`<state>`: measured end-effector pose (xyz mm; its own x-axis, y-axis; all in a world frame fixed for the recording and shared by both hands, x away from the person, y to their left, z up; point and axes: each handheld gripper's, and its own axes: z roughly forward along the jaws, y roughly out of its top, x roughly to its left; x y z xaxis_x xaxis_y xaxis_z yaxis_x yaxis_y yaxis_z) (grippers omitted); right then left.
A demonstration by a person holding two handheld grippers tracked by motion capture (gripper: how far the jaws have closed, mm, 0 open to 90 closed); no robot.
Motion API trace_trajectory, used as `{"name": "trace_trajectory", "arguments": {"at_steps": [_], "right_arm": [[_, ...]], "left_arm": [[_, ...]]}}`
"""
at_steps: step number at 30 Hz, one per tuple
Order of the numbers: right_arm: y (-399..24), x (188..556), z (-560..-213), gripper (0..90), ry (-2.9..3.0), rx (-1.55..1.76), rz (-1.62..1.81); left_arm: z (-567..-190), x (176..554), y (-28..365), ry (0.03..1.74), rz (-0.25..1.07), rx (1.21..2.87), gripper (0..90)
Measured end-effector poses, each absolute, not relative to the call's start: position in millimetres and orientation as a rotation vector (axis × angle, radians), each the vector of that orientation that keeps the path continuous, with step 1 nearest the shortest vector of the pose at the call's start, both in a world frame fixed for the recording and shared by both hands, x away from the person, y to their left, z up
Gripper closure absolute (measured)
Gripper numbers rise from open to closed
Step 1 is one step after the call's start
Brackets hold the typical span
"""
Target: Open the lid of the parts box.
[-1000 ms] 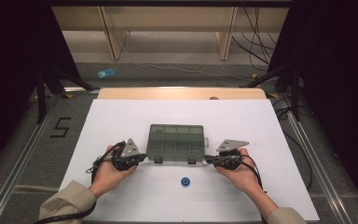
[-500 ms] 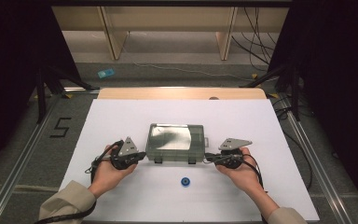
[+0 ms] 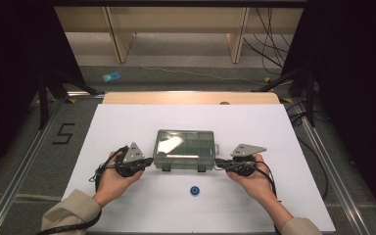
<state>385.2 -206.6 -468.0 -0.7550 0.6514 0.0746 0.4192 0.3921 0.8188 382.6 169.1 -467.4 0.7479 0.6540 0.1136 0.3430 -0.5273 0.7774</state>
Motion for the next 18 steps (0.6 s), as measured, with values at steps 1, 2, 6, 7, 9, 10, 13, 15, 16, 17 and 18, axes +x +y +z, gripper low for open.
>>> {"name": "trace_trajectory", "arguments": {"at_steps": [1,2,6,7,9,10,13,15,16,17,18], "right_arm": [[-206.6,384.7,-467.4,90.0,2.395,0.954,1.299],[-206.6,384.7,-467.4,90.0,2.395,0.954,1.299],[-207.1,385.1,-466.4,90.0,2.389,0.944,1.304],[-207.1,384.6,-465.7,90.0,2.391,0.953,1.306],[-207.1,384.8,-464.9,90.0,2.376,0.946,1.311],[-207.4,384.8,-464.0,90.0,2.37,0.943,1.317],[-207.9,385.0,-463.0,90.0,2.367,0.939,1.324],[-208.0,385.3,-462.7,90.0,2.361,0.937,1.332],[-207.8,384.6,-462.1,90.0,2.358,0.956,1.34],[-208.2,385.4,-462.0,90.0,2.351,0.946,1.34],[-208.2,385.4,-462.0,90.0,2.351,0.946,1.34]], "left_arm": [[-467.4,383.0,169.3,0.745,0.5,2.157,89.8],[-467.3,383.1,169.3,0.747,0.499,2.147,89.8],[-465.9,383.1,168.9,0.754,0.512,2.13,89.8],[-464.7,383.8,168.7,0.736,0.509,2.132,89.8],[-463.2,383.3,166.9,0.748,0.501,2.128,89.8],[-463.0,383.1,165.9,0.751,0.489,2.126,89.8],[-462.5,383.9,164.7,0.732,0.511,2.116,89.8],[-461.2,383.4,164.9,0.749,0.501,2.118,89.8],[-461.5,384.1,164.9,0.746,0.522,2.104,89.8],[-460.8,383.9,164.5,0.751,0.506,2.098,89.8],[-459.5,384.5,165.5,0.741,0.504,2.11,89.8]]}}
